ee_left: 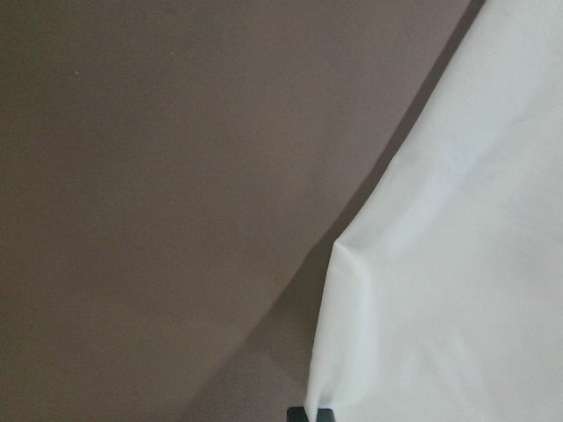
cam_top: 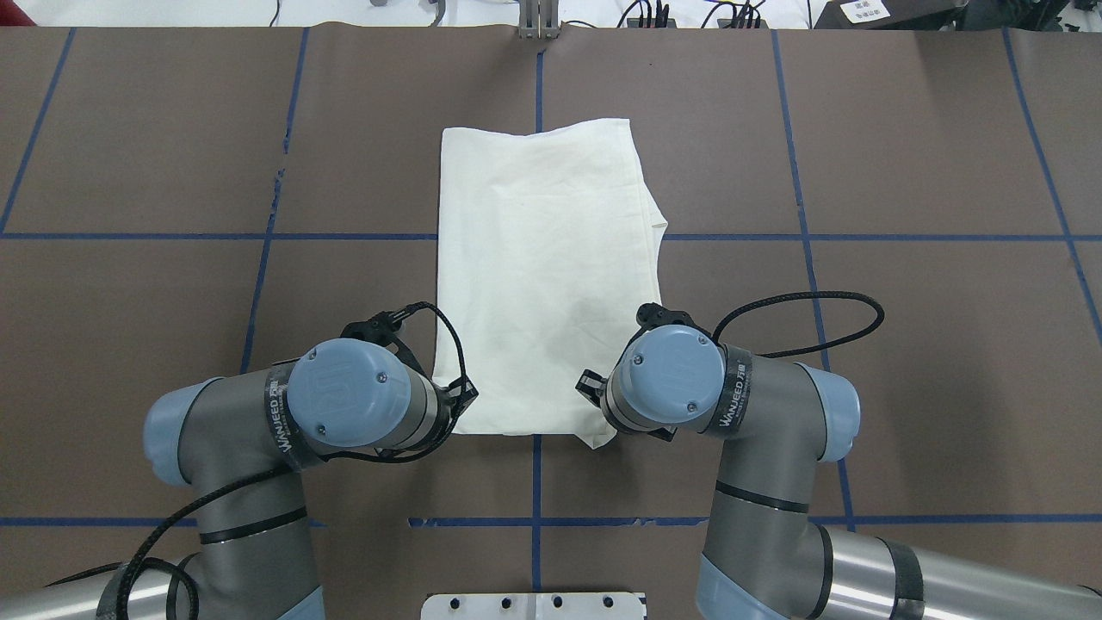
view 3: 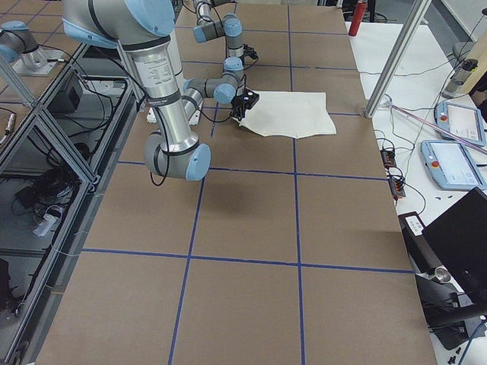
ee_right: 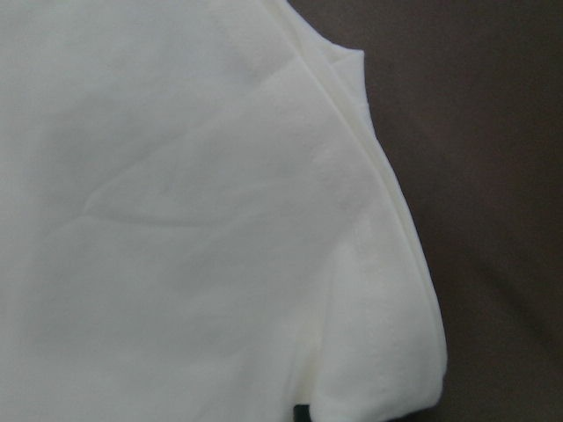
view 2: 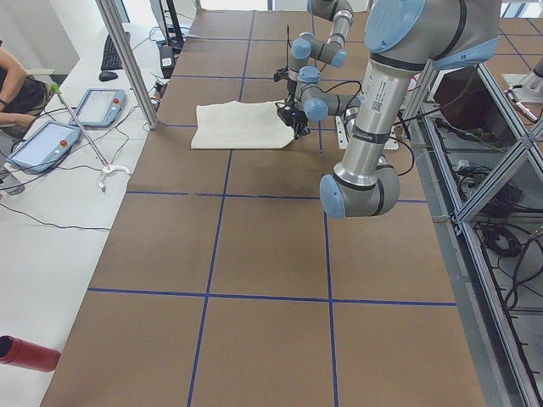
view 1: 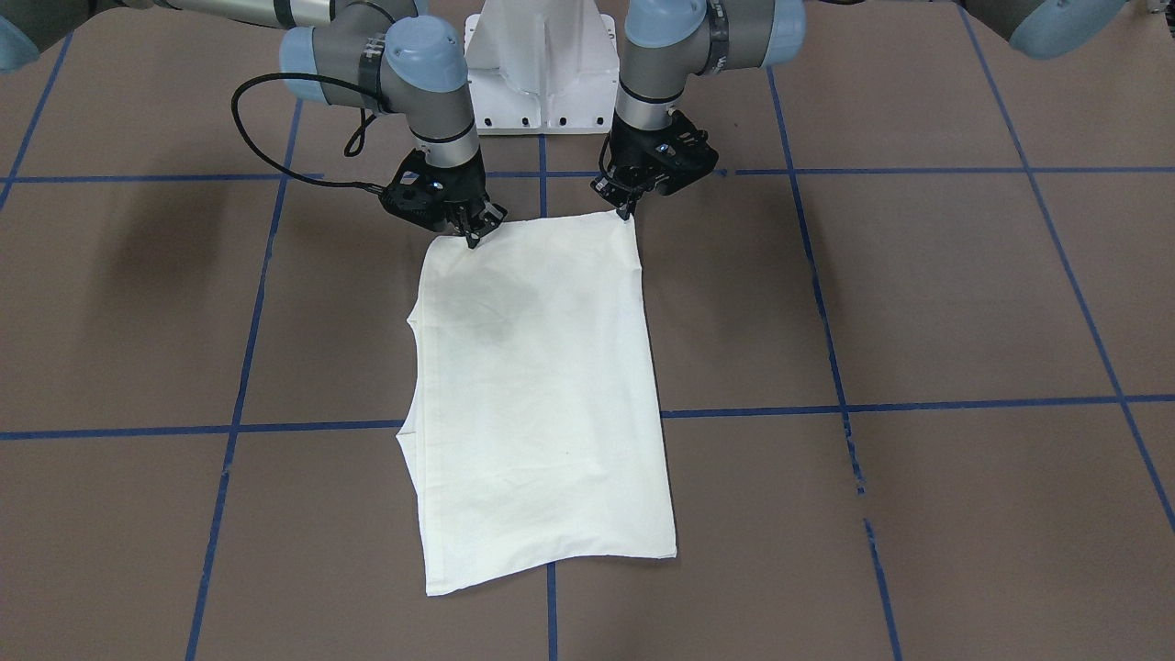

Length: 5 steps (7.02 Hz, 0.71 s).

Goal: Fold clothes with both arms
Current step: 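Move the right gripper to the other near corner and grasp both near corners, then lift the near edge with both grippers and fold it toward the far edge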

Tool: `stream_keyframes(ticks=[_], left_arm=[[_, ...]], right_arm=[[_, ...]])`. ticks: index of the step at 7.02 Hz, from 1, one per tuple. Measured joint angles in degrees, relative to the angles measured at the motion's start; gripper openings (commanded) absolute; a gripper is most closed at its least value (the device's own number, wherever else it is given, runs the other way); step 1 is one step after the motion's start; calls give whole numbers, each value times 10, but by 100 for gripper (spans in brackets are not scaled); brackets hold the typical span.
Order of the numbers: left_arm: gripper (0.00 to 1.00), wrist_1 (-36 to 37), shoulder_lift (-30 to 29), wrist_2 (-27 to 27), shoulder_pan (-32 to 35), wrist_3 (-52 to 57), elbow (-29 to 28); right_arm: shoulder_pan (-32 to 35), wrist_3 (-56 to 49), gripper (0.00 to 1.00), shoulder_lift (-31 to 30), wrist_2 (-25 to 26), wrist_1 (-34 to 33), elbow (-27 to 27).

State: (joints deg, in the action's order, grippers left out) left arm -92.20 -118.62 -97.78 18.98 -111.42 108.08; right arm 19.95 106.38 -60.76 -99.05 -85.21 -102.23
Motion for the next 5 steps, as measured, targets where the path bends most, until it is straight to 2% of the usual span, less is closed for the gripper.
stream_keyframes(ticks=[1,3,5], left_arm=[[0,1,10,0,-2,10,15],[0,7,50,-1,-16,28,87],[0,37,61,-1,-58,30,130]], right_arm=[[2,-2,0,-8,-11,0,-17],[-9,-4,0,-44,-43,-1,-81],[-37,-4,0,-68,-52,0,-133]])
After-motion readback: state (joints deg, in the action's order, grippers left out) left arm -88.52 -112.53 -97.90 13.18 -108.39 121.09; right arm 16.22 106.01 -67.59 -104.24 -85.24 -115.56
